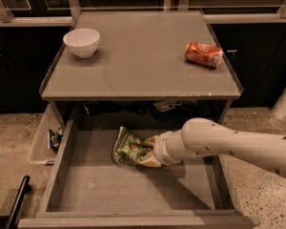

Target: Pick green jalapeno chip bag from top drawer and place on counter

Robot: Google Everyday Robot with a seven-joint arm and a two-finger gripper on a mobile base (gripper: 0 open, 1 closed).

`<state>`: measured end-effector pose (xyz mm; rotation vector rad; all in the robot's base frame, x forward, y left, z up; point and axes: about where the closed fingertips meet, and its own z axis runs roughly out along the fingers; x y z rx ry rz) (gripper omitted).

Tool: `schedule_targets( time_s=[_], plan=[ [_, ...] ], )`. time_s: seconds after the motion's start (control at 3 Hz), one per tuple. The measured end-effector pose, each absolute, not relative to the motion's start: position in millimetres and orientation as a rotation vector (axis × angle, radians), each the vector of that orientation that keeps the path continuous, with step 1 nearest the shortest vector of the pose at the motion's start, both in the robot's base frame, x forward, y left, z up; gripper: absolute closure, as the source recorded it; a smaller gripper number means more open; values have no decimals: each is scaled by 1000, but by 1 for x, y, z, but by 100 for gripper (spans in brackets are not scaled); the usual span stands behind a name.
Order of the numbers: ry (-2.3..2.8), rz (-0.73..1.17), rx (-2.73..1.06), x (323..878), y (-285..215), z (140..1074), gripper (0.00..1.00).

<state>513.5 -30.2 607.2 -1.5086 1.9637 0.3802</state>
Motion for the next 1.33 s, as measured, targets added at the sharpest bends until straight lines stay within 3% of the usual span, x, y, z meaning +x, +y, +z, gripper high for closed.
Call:
schedule_targets(
  time_s=[0.33, 0.67, 1.33],
  plan=[
    [1964, 380, -1509, 514, -30, 607, 88],
    [1964, 380, -1509, 513, -30, 607, 100],
    [1935, 382, -1521, 508, -34, 624, 100]
  ],
)
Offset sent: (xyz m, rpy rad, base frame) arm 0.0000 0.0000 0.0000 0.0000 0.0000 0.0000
